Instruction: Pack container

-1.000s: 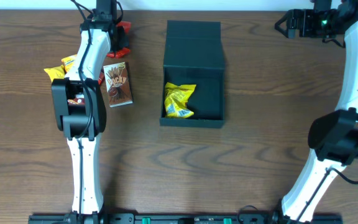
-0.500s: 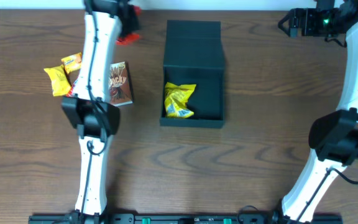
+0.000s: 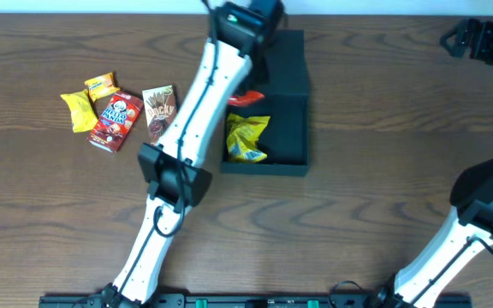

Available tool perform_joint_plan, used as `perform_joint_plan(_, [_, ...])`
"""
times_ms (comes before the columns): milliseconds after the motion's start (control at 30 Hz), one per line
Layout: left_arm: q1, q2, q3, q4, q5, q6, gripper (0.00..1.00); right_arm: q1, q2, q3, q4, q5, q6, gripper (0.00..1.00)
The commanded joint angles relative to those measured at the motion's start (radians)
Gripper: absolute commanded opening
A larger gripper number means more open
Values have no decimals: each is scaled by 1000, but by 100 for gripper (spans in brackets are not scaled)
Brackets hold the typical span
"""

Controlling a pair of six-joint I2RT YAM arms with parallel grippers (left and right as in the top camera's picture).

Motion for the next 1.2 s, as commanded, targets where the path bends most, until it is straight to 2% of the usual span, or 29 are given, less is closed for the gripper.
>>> perform_joint_plan(0, [-58,-7,-4,-78,-24,-39,6,-16,3,-2,-2,-69,15,99])
perform_joint_plan(233, [-81,-7,-104,-78,-2,-28,6,-55,3,-2,-3,-105,15,99])
perform_joint_plan(533, [-75,-13,-100,-78,-14,16,6,-60,3,-2,-5,-105,15,99])
perform_joint_plan(700, [-13,-74,-84,-67,-216,15,6,-60,3,-2,-17,-105,15,99])
perform_joint_plan(767, [35,-83,-84,-39,-239,19,6,-56,3,-2,-20,-105,15,99])
perform_joint_plan(933, [187,-47,-86,73,-66,83,6,-26,3,-2,-28,-105,15,99])
perform_joint_plan(1167, [213,13,-166,143,-38,149,6,35,3,-2,-31,-103,13,99])
